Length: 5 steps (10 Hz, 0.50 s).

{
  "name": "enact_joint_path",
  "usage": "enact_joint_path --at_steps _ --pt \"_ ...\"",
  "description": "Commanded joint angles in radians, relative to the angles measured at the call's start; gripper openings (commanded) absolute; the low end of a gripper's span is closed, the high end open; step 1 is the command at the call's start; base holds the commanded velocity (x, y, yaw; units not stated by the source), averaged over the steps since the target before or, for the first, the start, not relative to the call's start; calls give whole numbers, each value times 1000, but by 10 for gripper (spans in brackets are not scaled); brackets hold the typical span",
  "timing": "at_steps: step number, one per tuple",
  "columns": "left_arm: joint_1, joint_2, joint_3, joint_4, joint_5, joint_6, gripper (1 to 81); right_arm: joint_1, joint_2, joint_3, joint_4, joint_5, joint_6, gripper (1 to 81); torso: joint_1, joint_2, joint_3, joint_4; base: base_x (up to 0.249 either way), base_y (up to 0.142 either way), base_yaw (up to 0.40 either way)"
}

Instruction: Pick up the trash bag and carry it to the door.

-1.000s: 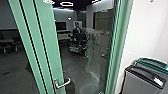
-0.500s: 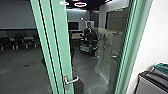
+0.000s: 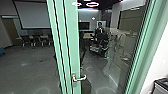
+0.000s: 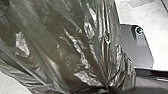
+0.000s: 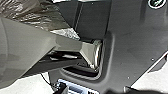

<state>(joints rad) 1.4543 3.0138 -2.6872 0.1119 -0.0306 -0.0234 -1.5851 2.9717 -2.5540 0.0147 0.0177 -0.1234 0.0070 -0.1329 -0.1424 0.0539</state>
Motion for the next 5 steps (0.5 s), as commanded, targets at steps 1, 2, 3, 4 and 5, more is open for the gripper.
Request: enact_joint_path --at_steps 1,2,3,4,5 --pt "-53 -2 3 15 51 8 10 36 5 12 -9 -58 -4 811 0 0 0 0 0 0 306" --pt "-51 -4 3 14 51 8 10 38 5 11 -9 -58 -4 811 0 0 0 0 0 0 306" --pt "-51 -7 3 14 51 8 10 38 5 11 -9 -58 -4 811 0 0 0 0 0 0 306" --pt "-51 -9 3 15 49 8 10 38 5 11 -9 -58 -4 811 0 0 0 0 0 0 306" --pt "-51 -9 3 15 51 8 10 36 5 11 -9 -58 -4 811 0 0 0 0 0 0 306"
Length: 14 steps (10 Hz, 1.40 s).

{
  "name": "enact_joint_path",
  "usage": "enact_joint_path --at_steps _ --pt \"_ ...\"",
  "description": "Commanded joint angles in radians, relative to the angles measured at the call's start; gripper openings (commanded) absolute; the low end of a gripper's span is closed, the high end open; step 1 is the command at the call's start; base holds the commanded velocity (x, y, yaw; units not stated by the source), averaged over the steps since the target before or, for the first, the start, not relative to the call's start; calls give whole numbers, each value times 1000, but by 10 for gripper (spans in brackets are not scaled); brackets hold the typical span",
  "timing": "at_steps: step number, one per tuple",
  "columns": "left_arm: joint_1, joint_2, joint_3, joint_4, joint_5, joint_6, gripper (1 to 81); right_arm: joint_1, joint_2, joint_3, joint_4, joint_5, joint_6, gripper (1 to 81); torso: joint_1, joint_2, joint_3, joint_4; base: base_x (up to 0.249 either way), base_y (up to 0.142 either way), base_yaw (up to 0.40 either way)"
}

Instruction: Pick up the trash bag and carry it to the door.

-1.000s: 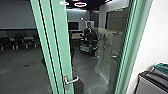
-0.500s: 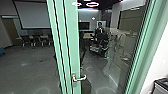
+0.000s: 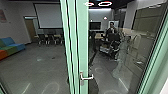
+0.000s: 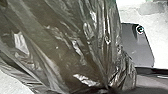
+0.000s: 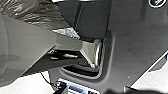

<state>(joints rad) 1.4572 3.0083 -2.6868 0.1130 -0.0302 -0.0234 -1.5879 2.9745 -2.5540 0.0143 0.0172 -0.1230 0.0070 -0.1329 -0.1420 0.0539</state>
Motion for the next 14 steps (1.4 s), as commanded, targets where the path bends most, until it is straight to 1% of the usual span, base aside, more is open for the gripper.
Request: enact_joint_path --at_steps 1,2,3,10,14 --pt "-54 -3 2 16 52 8 10 39 2 11 -8 -57 -4 811 0 0 0 0 0 0 306" --pt "-54 -3 2 19 52 8 10 39 2 14 -8 -57 -4 811 0 0 0 0 0 0 306" --pt "-54 -2 2 31 50 7 10 39 2 14 -8 -57 -4 811 0 0 0 0 0 0 306" --pt "-54 -1 2 34 50 7 10 38 2 14 -8 -57 -4 811 0 0 0 0 0 0 303" --pt "-54 2 -10 33 50 7 10 38 2 14 -8 -57 -4 811 0 0 0 0 0 0 158"
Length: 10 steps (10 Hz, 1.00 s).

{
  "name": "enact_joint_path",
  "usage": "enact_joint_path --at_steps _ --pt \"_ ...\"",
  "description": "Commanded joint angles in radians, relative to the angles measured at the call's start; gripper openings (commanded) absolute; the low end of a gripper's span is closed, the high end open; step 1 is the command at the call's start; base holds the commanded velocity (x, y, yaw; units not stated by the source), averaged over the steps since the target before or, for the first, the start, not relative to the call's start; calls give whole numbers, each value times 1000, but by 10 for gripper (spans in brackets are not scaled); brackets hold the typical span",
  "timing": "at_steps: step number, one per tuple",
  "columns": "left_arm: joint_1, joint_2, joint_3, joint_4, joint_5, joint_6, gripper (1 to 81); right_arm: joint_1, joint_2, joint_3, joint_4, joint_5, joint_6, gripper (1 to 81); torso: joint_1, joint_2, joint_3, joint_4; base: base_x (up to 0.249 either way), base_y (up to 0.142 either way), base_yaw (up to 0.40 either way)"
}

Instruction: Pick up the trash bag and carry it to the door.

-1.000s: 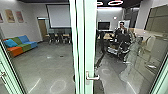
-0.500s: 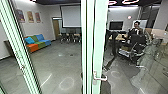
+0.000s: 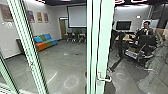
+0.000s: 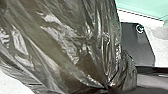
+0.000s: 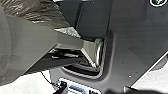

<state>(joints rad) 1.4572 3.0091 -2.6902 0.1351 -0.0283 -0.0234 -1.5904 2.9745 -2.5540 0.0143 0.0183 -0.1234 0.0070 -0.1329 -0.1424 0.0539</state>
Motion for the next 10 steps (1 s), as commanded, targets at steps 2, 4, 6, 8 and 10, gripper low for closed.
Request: enact_joint_path --at_steps 2,4,6,8,10 --pt "-54 4 -13 9 48 7 10 40 2 12 -8 -58 -4 811 0 0 0 0 0 0 43" --pt "-54 4 -13 4 48 7 10 40 2 12 -8 -58 -4 811 0 0 0 0 0 0 0" --pt "-54 2 -13 -5 48 5 10 40 2 9 4 -58 -2 811 0 0 0 0 39 -79 0" --pt "-54 5 -13 -5 47 5 10 40 2 9 7 -58 -2 811 -1 0 0 0 45 -42 0" --pt "-54 5 -13 -5 47 5 10 40 4 9 9 -58 -2 811 0 0 0 0 0 0 0"
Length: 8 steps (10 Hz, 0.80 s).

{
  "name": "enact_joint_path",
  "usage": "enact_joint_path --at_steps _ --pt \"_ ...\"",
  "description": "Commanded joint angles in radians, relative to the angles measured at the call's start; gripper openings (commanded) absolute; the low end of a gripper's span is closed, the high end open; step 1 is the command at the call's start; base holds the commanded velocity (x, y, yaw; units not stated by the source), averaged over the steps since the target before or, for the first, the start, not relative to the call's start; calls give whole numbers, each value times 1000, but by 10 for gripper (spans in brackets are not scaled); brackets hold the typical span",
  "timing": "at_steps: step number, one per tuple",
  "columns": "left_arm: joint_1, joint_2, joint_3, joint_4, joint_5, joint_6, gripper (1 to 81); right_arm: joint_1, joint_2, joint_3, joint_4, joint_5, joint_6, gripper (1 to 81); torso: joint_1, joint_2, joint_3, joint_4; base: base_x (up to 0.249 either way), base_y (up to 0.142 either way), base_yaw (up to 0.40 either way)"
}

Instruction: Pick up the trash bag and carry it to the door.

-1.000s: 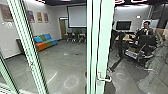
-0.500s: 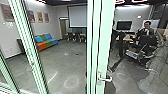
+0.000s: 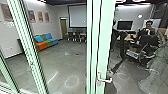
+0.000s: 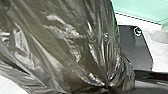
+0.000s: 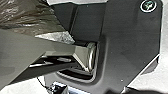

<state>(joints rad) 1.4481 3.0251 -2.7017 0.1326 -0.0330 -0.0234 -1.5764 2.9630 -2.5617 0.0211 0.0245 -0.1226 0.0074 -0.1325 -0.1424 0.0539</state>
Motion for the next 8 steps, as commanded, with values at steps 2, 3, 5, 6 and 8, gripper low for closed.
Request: enact_joint_path --at_steps 2,3,5,6,8 --pt "-45 -11 -1 1 54 5 10 26 17 17 3 -64 -3 811 -1 0 0 0 0 0 0" --pt "-45 -12 -1 -1 54 3 10 25 17 17 3 -64 -3 811 -2 -1 0 0 0 0 0" --pt "-45 -14 -1 -2 53 3 10 26 17 22 5 -64 -3 811 -2 -1 0 0 0 0 0" --pt "-47 -12 -1 -2 53 2 10 25 17 20 5 -64 0 811 -2 -1 0 0 0 0 0" --pt "-47 -12 -3 -1 56 2 10 23 15 17 5 -64 6 811 -2 -1 0 0 0 0 0"
